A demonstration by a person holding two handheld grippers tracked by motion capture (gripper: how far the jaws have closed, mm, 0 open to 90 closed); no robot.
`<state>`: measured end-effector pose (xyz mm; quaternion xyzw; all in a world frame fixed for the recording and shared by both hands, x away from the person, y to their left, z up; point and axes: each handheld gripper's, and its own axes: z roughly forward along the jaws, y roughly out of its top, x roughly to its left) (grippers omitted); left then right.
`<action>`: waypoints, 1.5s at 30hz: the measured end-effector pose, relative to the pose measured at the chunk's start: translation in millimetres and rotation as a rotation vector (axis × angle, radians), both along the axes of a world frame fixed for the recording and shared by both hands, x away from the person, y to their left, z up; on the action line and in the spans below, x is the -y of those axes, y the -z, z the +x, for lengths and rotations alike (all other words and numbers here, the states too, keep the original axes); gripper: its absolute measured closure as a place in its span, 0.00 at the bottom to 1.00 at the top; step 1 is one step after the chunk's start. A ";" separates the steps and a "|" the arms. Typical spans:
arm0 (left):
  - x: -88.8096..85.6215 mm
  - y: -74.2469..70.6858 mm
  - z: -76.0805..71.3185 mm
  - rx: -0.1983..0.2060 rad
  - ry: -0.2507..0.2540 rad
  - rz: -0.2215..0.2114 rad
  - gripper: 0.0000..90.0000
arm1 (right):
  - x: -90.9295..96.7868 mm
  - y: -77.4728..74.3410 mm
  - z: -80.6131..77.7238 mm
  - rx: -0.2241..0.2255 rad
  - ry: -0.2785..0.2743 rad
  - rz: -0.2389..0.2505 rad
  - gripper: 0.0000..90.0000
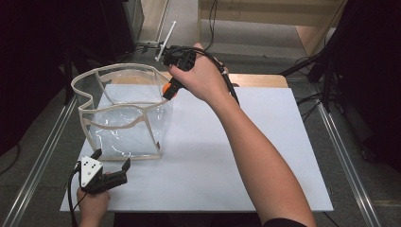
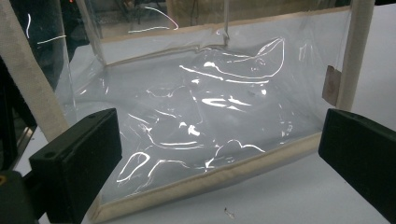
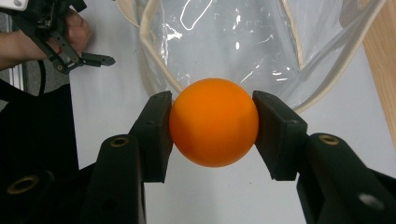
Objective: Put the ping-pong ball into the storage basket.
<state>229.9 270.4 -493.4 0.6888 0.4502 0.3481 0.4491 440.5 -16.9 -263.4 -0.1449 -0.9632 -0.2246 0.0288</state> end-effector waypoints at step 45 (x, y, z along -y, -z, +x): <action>0.2 0.0 0.6 -0.004 0.009 -0.001 0.00 | -30.5 24.2 17.4 0.009 0.014 -0.032 0.49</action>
